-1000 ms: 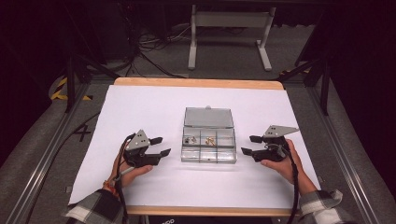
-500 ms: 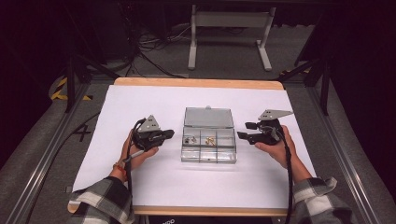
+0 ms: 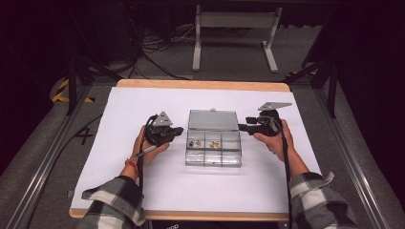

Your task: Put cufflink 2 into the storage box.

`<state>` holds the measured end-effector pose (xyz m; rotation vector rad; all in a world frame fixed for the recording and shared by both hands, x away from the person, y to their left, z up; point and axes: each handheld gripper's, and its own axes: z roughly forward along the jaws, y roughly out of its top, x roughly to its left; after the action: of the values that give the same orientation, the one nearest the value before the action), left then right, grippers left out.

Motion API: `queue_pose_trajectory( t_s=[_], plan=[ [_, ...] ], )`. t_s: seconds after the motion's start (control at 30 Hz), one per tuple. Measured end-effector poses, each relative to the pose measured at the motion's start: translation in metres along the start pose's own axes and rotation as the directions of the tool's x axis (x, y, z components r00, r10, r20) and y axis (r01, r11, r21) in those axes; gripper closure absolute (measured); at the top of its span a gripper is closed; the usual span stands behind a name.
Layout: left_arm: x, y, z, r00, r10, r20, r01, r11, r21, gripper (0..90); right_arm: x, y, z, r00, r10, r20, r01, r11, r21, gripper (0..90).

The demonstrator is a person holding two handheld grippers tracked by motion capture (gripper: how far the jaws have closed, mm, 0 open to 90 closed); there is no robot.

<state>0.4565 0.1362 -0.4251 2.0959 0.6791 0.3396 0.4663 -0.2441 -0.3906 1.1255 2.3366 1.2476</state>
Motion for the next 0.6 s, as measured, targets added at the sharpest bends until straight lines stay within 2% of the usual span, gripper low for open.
queue_pose_trajectory(
  t_s=[0.07,0.2,0.23,0.37,0.53,0.6],
  plan=[
    [0.000,0.001,0.003,1.0000,0.000,-0.001,0.000,1.0000,0.008,89.1,0.000,0.000,0.008,1.0000,-0.001,-0.001,0.001,1.000,0.023,48.1],
    [0.002,0.003,0.007,1.0000,-0.004,0.005,0.003,0.9998,0.019,89.8,-0.002,-0.001,0.018,0.9999,0.013,-0.001,-0.013,0.999,0.033,47.0],
    [0.003,0.004,0.011,1.0000,-0.006,0.003,0.006,0.9993,0.036,89.8,-0.002,-0.001,0.021,0.9998,0.018,0.000,-0.018,0.999,0.034,46.9],
    [0.004,0.004,0.017,0.9999,-0.014,-0.003,0.014,0.9988,0.047,89.7,-0.007,0.003,0.033,0.9975,0.070,-0.006,-0.070,0.997,0.042,44.7],
    [0.005,0.002,0.020,0.9994,-0.035,-0.005,0.035,0.9985,0.042,89.4,-0.009,0.004,0.038,0.9959,0.090,0.000,-0.090,0.995,0.049,43.3],
    [0.005,0.002,0.021,0.9993,-0.038,-0.005,0.039,0.9982,0.046,89.1,-0.012,0.003,0.044,0.9927,0.121,0.000,-0.121,0.991,0.066,42.1]
  ],
)
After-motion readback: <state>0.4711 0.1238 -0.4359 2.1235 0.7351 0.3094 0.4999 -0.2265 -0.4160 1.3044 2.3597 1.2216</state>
